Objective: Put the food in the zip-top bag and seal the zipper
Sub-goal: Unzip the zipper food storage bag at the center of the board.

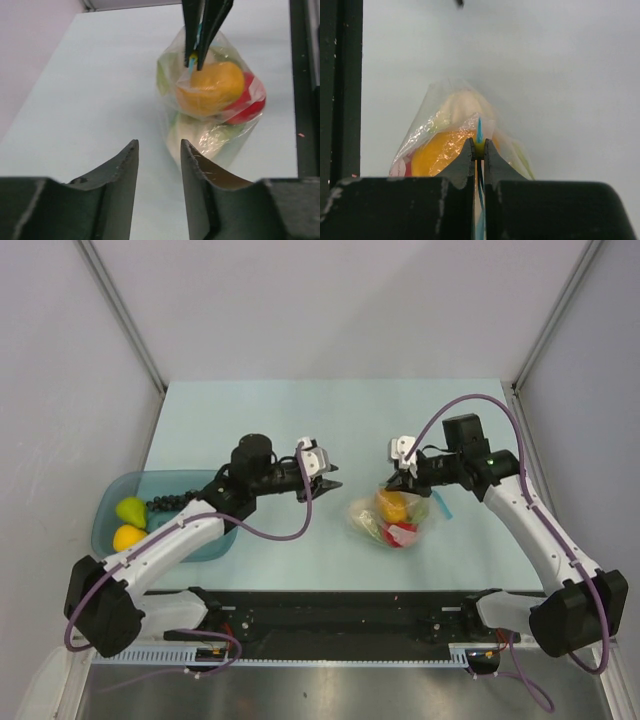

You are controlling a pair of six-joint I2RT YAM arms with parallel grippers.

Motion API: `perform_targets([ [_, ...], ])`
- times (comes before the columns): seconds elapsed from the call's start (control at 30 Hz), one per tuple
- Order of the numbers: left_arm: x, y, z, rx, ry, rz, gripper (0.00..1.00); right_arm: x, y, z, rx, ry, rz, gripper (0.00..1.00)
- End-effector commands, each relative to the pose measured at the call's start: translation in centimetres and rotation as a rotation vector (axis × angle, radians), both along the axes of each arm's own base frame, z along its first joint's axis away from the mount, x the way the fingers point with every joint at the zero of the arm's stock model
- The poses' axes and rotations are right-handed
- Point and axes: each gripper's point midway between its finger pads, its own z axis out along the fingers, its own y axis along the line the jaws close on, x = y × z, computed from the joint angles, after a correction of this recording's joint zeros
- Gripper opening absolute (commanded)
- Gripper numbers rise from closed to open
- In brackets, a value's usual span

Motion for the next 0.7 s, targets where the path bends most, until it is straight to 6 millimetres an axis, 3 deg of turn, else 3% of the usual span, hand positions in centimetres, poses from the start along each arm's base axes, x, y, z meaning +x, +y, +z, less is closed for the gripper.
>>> perform_targets([
  [0.0,-1.6,-2.0,1.4,0.019,-0.097,-0.135,0.51,-0.4,2.7,4.1,0.133,-0.079,0.034,0.00],
  [0.13,-1.7,-3.4,2.1,0.022,-0.135,-0.168,0.52,-1.1,3.8,4.8,0.170,-0.072,0.067,0.00],
  [0.43,-1.7,-6.1,1.0,0.062,-0.126,-0.210,0.45,-2.1,5.0,5.0,0.184,-0.087,0.111,0.00],
  [0.53,-1.4,-6.7,0.8,0.078,-0.126,-0.207,0.39,-2.2,5.2,4.8,0.176,-0.087,0.116,0.00],
  [0.67,-1.6,-7.2,0.4,0.116,-0.129,-0.217,0.20,-2.5,5.4,4.2,0.152,-0.090,0.132,0.00],
])
